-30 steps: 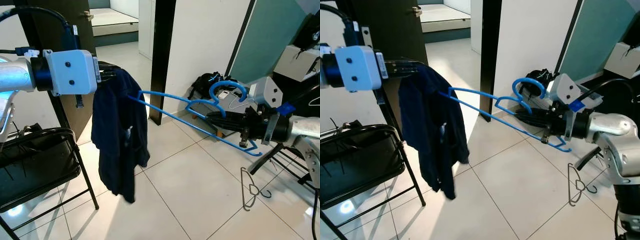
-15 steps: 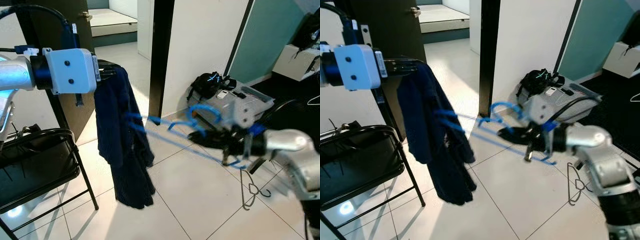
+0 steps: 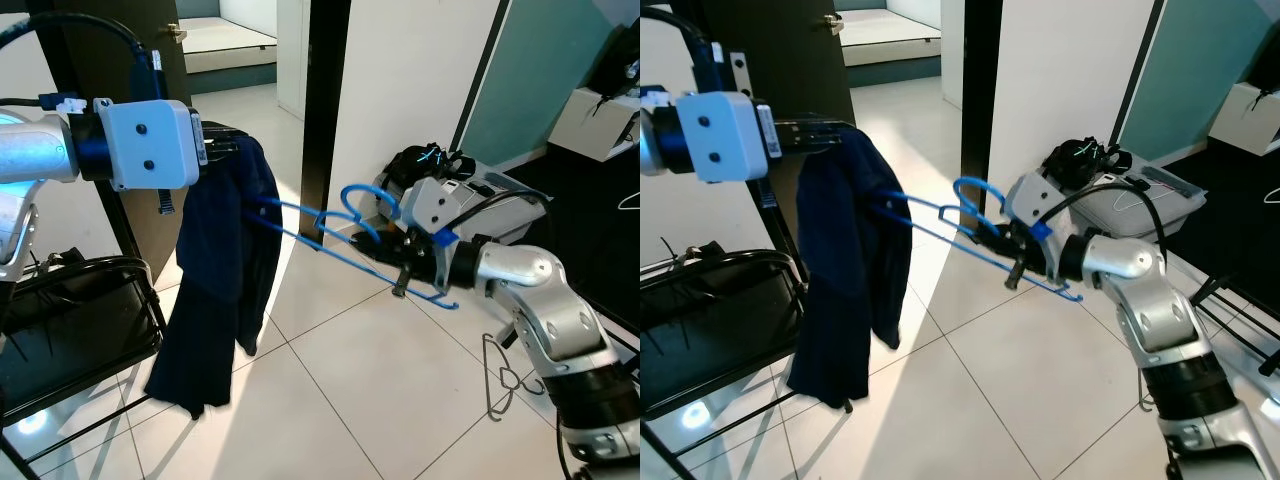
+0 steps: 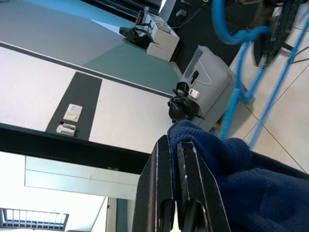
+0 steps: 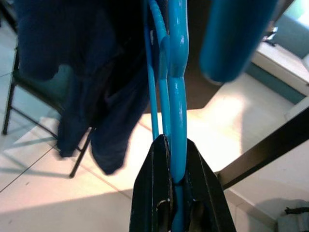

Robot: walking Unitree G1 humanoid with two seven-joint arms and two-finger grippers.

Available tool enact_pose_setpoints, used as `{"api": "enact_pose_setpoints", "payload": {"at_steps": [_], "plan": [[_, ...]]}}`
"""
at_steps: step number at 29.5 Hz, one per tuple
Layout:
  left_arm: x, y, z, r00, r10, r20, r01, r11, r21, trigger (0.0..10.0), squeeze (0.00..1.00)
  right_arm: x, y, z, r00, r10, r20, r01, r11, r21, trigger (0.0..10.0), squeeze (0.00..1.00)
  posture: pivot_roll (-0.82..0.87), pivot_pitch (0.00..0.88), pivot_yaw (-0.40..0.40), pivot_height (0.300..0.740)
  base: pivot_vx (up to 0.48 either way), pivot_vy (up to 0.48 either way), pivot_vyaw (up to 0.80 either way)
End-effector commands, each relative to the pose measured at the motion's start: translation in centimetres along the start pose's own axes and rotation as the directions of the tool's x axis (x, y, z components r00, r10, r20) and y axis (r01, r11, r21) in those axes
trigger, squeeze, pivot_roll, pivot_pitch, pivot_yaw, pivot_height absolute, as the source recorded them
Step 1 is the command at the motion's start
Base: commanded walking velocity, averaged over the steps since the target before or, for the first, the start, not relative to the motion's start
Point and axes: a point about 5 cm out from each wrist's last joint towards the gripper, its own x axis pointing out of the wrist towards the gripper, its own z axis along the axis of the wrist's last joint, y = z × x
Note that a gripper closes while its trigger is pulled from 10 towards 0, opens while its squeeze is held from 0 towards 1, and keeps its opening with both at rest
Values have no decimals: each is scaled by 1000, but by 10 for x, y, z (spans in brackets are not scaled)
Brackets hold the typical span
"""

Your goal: Hang hanger

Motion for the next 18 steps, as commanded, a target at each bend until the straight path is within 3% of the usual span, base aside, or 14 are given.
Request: {"api": "enact_pose_setpoints", "payload": {"at_steps": [1,2,5,7,11,13,18], "plan": [[1,3,3,1000,10,18,-10,1000,17,10000,0,-5,-5,9,998,-12,55,12,1000,12,10000,0,38,0,-14,740,0,0,0],[1,3,3,1000,10,18,-10,1000,17,10000,0,-5,-5,9,998,-12,55,12,1000,12,10000,0,38,0,-14,740,0,0,0],[0,4,-1,1000,11,-1,-11,1000,24,10000,0,-15,7,17,985,126,121,-130,991,31,10000,0,38,0,-12,740,0,0,0],[0,4,-1,1000,11,-1,-11,1000,24,10000,0,-15,7,17,985,126,121,-130,991,31,10000,0,38,0,-12,740,0,0,0],[-1,5,-7,999,16,-38,-15,999,29,10000,0,-40,24,21,934,331,133,-340,939,50,10000,0,30,0,-4,740,0,0,0],[-1,5,-7,999,16,-38,-15,999,29,10000,0,-40,24,21,934,331,133,-340,939,50,10000,0,30,0,-4,740,0,0,0],[-1,5,-9,999,23,-46,-22,999,24,10000,0,-59,22,21,918,381,110,-390,918,72,10000,0,25,0,3,740,0,0,0]]}}
